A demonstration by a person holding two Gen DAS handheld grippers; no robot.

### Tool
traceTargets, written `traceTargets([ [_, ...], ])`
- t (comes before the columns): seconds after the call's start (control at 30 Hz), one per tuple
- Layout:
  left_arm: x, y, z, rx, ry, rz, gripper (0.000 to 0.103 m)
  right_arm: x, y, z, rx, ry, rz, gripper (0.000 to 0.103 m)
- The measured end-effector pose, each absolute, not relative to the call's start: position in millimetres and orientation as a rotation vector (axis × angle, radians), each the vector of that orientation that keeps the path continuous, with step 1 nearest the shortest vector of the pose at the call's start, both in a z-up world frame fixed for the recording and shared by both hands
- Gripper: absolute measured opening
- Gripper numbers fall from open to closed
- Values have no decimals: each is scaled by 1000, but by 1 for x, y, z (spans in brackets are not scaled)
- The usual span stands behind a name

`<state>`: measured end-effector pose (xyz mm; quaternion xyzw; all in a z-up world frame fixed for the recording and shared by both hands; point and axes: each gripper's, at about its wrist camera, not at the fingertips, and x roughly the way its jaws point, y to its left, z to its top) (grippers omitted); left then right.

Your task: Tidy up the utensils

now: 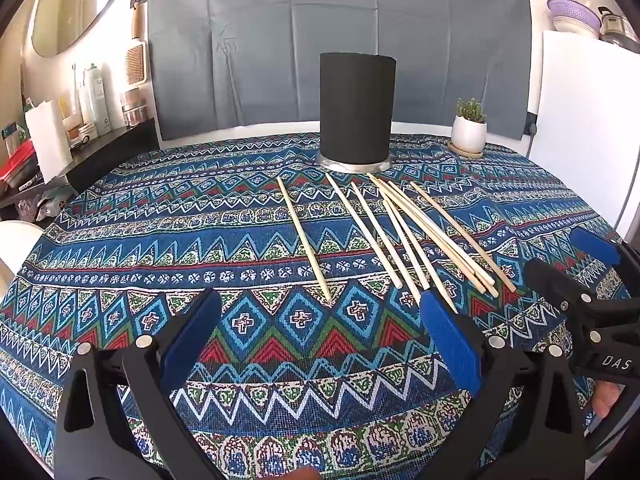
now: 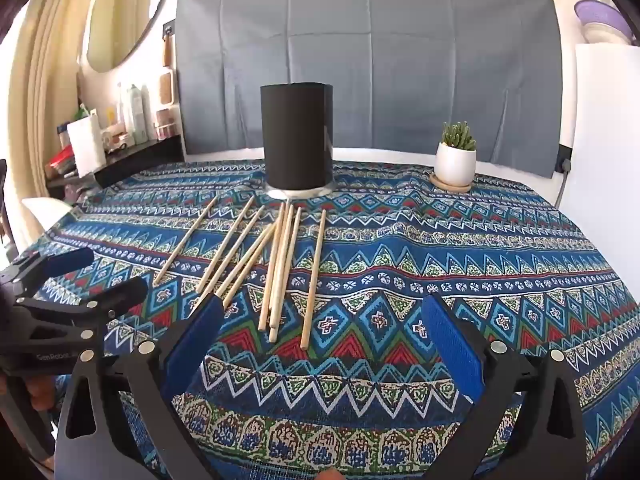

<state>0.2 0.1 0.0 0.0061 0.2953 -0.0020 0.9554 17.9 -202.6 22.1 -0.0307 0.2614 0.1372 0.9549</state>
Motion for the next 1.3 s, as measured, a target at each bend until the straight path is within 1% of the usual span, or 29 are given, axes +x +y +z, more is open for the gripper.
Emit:
traceTargets([
  [0.43, 3, 3, -8, 3, 610, -13, 97, 16, -199, 22, -90, 526, 262, 95],
  [1.3, 4, 2, -7, 12, 618, -13, 97, 17, -195, 20, -106, 529, 259, 95],
])
